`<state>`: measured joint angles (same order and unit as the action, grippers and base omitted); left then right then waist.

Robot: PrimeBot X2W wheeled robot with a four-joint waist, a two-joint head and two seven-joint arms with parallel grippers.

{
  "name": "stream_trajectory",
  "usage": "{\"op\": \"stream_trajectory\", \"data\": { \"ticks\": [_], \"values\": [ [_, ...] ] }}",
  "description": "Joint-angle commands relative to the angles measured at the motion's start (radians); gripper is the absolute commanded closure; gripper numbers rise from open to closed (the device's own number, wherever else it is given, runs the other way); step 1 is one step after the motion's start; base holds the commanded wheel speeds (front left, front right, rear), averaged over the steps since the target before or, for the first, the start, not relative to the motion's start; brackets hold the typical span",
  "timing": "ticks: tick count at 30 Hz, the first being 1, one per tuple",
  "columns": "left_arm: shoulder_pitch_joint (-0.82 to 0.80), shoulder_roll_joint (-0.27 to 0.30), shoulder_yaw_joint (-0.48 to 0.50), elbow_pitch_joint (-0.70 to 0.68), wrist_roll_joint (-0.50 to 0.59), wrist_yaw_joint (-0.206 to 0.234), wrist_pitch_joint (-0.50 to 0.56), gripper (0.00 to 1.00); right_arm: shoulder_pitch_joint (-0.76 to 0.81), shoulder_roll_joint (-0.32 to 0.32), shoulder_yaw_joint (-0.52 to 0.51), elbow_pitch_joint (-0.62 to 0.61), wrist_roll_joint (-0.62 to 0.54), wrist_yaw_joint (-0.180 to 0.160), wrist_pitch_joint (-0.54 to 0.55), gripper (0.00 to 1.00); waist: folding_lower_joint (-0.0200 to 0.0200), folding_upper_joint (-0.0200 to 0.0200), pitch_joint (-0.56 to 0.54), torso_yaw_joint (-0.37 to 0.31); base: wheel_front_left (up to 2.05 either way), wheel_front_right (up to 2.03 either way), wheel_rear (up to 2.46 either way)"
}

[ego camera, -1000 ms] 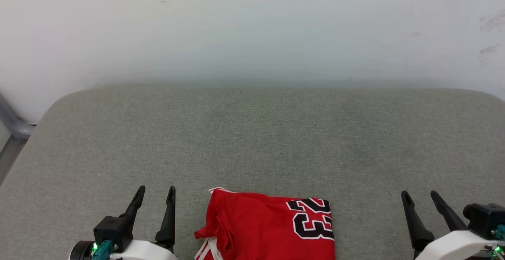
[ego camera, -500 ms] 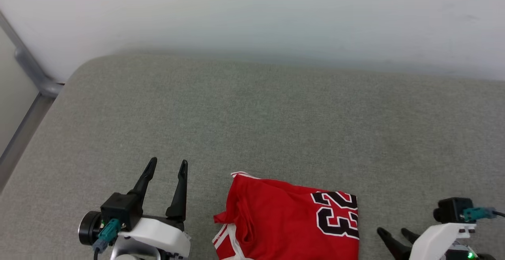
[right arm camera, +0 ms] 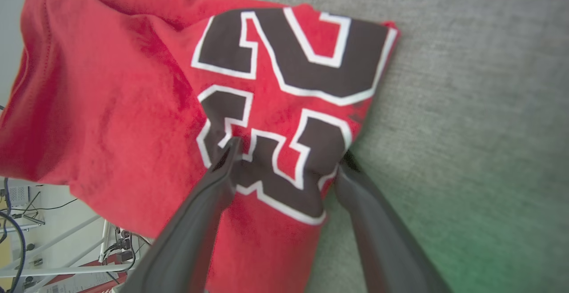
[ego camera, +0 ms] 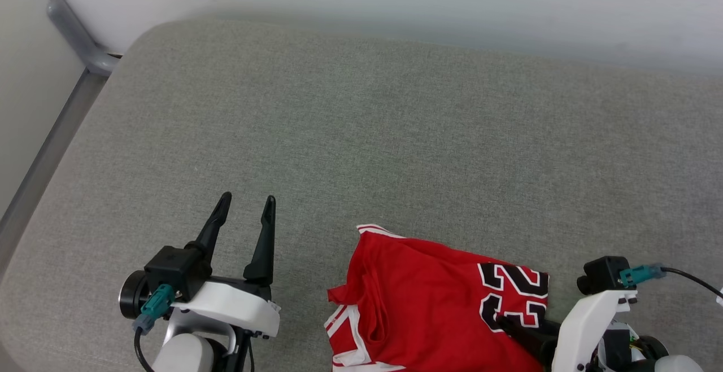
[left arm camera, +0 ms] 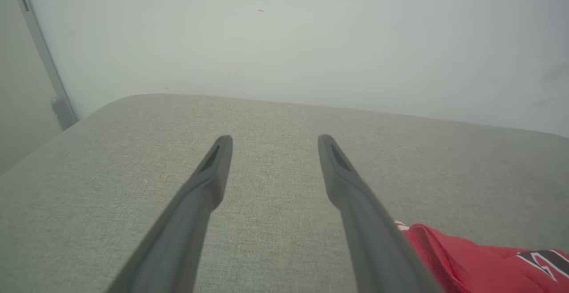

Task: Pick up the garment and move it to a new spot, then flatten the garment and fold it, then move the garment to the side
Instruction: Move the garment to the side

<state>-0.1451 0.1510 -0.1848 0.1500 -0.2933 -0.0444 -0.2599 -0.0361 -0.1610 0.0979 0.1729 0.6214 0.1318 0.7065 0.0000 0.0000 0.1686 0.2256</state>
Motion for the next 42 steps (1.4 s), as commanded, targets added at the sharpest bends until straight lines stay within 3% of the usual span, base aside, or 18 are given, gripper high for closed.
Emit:
{"op": "stream_trajectory", "data": {
  "ticks": [1,2,3,8,17,27,34,42],
  "values": [
    [-0.011,-0.003,0.007,-0.003,0.007,-0.005,-0.007,0.00,0.012,0.011,0.019,0.044,0.000,-0.002,0.023,0.52,0.0000,0.0000,0.010,0.006,0.00,0.00,0.00],
    [-0.014,-0.007,0.010,-0.002,0.009,-0.006,-0.007,0.00,0.008,0.011,0.025,0.052,-0.002,-0.002,0.027,0.82,0.0000,0.0000,0.012,0.007,0.00,0.00,0.00],
    [-0.016,-0.010,0.013,0.000,0.011,-0.009,-0.007,0.00,0.006,0.015,0.028,0.062,-0.002,-0.002,0.034,1.00,0.0000,0.0000,0.014,0.007,0.00,0.00,0.00],
    [-0.010,-0.023,0.027,0.011,0.021,-0.017,-0.007,0.00,-0.024,0.027,0.033,0.050,0.010,-0.002,0.018,1.00,0.0000,0.0000,0.006,-0.004,0.00,0.00,0.00],
    [0.017,-0.019,0.050,0.001,0.052,-0.026,-0.006,0.00,-0.067,-0.042,0.039,-0.062,-0.089,-0.002,0.007,1.00,0.0000,0.0000,-0.023,-0.086,0.00,0.00,0.00],
    [0.027,0.003,0.063,-0.049,0.088,-0.025,-0.005,0.00,-0.102,-0.125,0.024,-0.147,-0.199,-0.002,0.058,1.00,0.0000,0.0000,0.012,-0.329,0.00,0.00,0.00],
    [-0.004,0.032,0.049,-0.084,0.101,-0.034,0.006,0.00,-0.184,-0.171,0.038,-0.127,-0.221,-0.002,0.041,1.00,0.0000,0.0000,0.078,-0.519,0.00,0.00,0.00],
    [-0.062,0.074,0.015,-0.175,0.116,-0.050,0.066,0.00,-0.306,-0.194,0.010,-0.037,-0.245,-0.002,-0.036,1.00,0.0000,0.0000,0.185,-0.617,0.00,0.00,0.00]
  ]
}}
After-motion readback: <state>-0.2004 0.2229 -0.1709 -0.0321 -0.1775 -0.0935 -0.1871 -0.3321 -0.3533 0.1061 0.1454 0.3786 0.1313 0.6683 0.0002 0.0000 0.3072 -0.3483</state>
